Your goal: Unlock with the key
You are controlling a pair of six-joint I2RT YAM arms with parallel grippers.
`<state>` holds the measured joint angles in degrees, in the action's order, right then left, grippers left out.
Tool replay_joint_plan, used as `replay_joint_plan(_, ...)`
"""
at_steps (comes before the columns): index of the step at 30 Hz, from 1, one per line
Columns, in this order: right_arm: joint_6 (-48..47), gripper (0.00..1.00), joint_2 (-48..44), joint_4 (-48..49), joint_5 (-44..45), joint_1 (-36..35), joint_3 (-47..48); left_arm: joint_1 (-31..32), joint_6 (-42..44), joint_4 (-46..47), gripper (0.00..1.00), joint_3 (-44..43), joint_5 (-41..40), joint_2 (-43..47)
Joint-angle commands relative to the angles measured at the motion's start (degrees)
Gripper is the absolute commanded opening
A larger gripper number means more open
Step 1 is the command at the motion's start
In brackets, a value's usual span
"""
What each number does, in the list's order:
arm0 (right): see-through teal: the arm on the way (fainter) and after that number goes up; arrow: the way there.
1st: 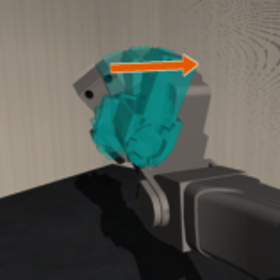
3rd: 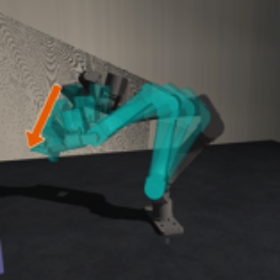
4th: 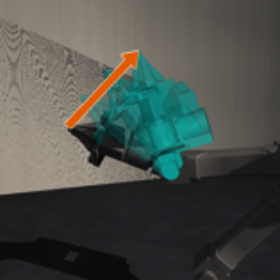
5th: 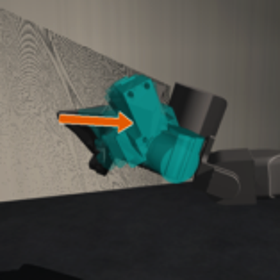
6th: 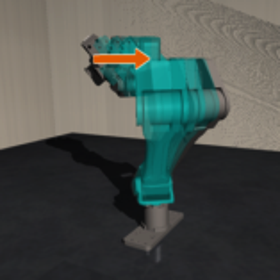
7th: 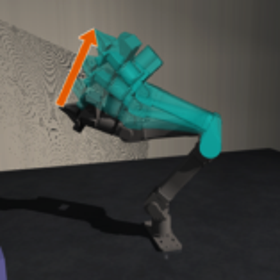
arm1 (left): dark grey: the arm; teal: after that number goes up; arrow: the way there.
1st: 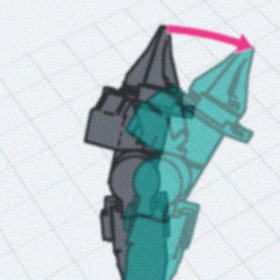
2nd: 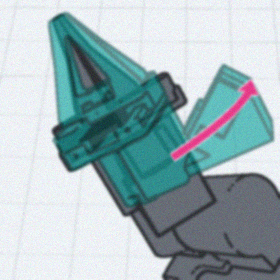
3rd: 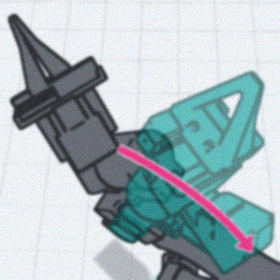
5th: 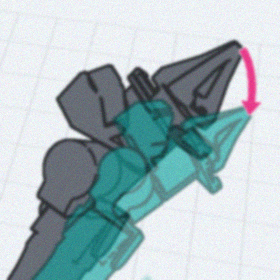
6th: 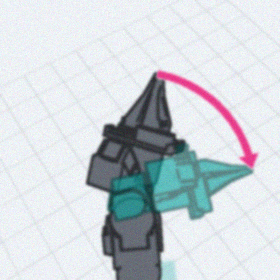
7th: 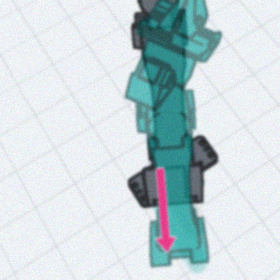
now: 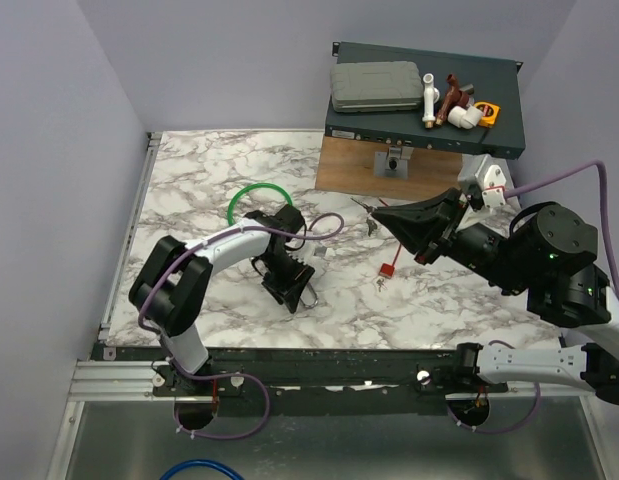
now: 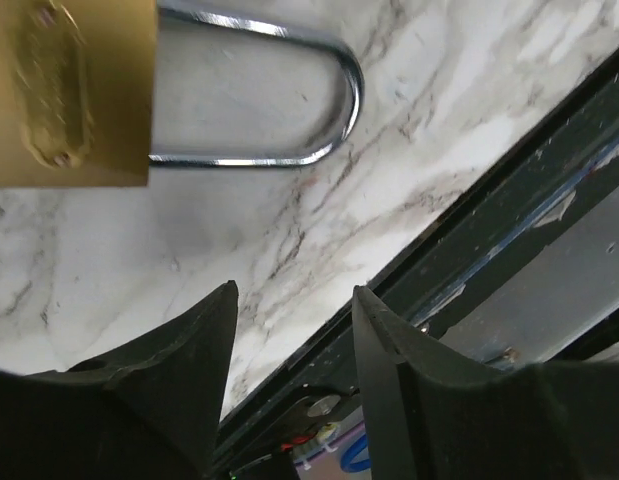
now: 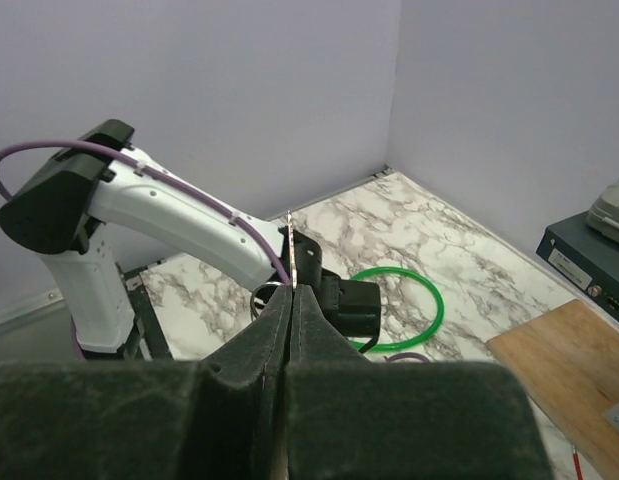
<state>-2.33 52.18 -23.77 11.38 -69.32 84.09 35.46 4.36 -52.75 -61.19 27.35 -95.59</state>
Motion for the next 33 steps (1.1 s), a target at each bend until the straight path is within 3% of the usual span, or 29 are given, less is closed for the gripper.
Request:
replay_joint_plan(1,0.5,0.01,-0.5,-1.4,2.0,-0.3,0.4,-1.0,-8.9,3.1,0.50,-5.3,-1.3,-4.9)
replay_joint_plan(10,-0.3,0.01,-0.8,-2.6,2.4,-0.4,1.8,-1.0,-13.3,7.9,0.56,-6.8,-6.5,-9.6)
replay_joint_plan(18,-1.2,0.01,-1.5,-2.4,1.7,-0.3,2.1,-1.1,-12.7,9.2,0.55,-7.0,-11.7,-12.9)
replay_joint_plan(25,-1.2,0.01,-1.8,-2.2,1.2,-0.4,0.9,-0.9,-9.7,10.1,0.47,-5.4,-16.0,-11.9)
replay_joint_plan(29,-1.5,0.01,-1.8,-2.0,0.7,-0.3,1.1,-0.9,-8.5,9.7,0.35,-4.3,-18.0,-11.0)
replay_joint_plan(33,-1.5,0.01,-2.1,-2.1,0.4,-0.3,0.7,-1.0,-7.4,8.4,0.31,-6.1,-20.0,-11.7)
